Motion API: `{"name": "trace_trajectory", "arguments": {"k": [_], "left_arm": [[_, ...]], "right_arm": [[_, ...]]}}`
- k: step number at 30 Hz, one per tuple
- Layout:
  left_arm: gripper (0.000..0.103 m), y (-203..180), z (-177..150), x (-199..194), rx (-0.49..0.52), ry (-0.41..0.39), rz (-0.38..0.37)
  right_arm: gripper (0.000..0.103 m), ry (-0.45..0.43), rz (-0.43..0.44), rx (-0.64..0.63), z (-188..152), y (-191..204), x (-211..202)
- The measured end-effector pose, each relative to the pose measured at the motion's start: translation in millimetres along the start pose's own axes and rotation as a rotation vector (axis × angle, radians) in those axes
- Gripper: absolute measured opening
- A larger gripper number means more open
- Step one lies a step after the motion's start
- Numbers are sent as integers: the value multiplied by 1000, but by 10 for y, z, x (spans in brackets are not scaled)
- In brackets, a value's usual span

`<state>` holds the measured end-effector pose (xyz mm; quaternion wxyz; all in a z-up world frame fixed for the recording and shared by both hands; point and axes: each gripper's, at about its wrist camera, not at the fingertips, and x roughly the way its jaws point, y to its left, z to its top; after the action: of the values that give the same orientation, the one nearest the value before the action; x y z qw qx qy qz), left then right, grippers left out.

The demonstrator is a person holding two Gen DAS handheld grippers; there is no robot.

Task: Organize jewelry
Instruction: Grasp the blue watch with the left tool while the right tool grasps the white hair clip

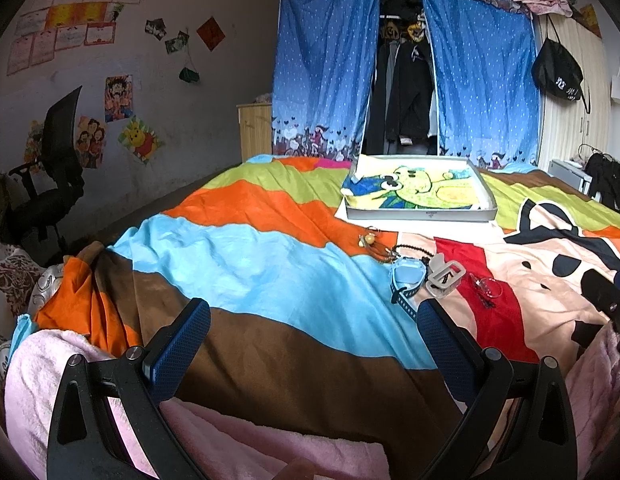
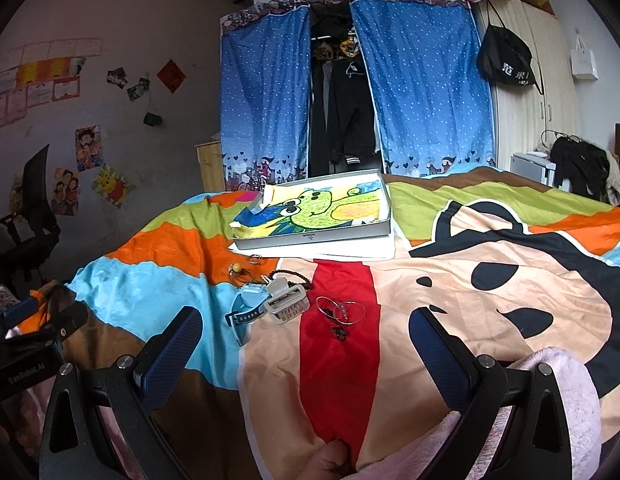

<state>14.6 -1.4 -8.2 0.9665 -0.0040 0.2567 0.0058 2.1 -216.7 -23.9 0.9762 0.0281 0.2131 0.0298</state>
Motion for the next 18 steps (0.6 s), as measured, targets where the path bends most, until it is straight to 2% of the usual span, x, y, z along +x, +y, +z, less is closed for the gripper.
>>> {"name": "trace_trajectory", "arguments": {"k": [7, 10, 15, 18], "left_arm": [[101, -8, 111, 252, 6, 88, -18], [101, -12, 183, 379, 24, 111, -34], [101, -4, 306, 647, 57, 156, -113], [101, -38, 350, 841, 80, 196, -176]], "right_arm": [[103, 107, 15, 88, 128, -241, 250], [103, 107, 42, 92, 221, -323, 337], [103, 115, 88, 67, 415, -489, 488], [103, 161, 84, 37, 514, -576, 668]]}}
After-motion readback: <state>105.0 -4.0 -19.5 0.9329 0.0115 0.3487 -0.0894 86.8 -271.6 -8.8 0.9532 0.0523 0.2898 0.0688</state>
